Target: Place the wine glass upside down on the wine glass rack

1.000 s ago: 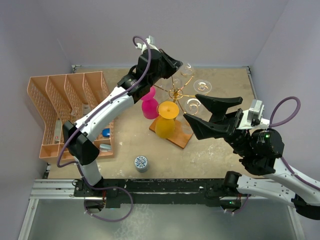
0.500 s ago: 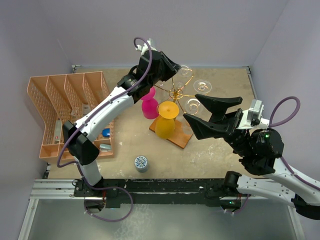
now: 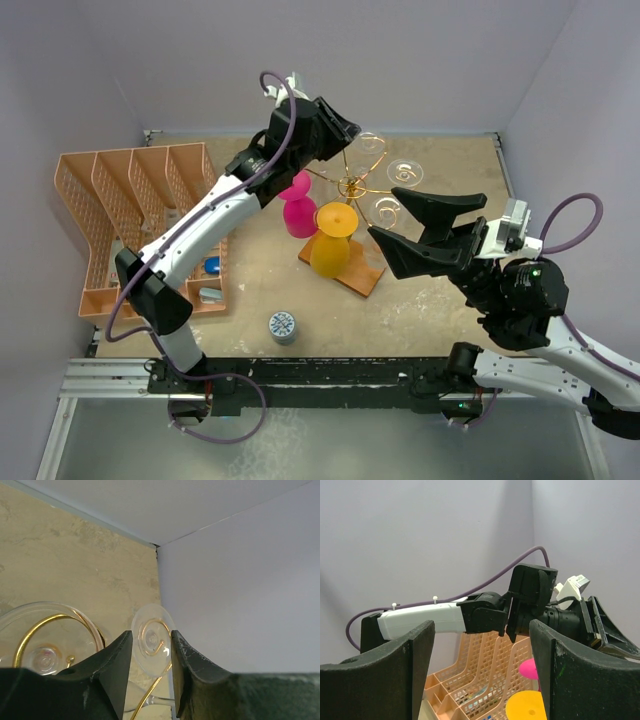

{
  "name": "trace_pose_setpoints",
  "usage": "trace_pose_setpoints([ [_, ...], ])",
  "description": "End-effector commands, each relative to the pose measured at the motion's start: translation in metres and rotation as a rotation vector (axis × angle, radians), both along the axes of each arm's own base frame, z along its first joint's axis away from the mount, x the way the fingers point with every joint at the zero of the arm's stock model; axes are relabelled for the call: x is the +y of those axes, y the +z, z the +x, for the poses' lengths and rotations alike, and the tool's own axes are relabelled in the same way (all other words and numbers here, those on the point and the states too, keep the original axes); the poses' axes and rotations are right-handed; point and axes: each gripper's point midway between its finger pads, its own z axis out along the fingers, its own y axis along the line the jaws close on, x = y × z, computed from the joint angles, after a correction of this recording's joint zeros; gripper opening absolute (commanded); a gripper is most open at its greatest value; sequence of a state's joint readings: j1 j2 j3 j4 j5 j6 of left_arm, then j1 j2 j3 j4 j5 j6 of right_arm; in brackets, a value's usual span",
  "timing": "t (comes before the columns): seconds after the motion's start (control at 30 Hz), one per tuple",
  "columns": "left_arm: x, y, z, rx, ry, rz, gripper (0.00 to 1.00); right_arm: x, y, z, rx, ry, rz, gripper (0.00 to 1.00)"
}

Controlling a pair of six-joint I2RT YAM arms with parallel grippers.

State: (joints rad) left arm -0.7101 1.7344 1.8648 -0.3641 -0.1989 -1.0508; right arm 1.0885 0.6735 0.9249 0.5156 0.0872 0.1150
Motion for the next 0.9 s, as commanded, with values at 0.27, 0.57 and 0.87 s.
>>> trace_pose_setpoints([
  [0.27, 0.027, 0.064, -0.022, -0.123, 0.026, -0.053, 0.36, -0.005, 0.015, -0.006, -0.019, 0.022, 0.066, 0.78],
  [0.57, 0.076, 0.087, -0.058, -0.239, 0.039, 0.127, 0.4, 0.002, 0.002, 0.008, 0.071, -0.013, 0.012, 0.78],
  [0.87, 0.19, 0.026, -0.13, -0.235, 0.154, 0.464, 0.45, -0.033, -0.042, 0.043, 0.297, -0.26, -0.112, 0.77],
])
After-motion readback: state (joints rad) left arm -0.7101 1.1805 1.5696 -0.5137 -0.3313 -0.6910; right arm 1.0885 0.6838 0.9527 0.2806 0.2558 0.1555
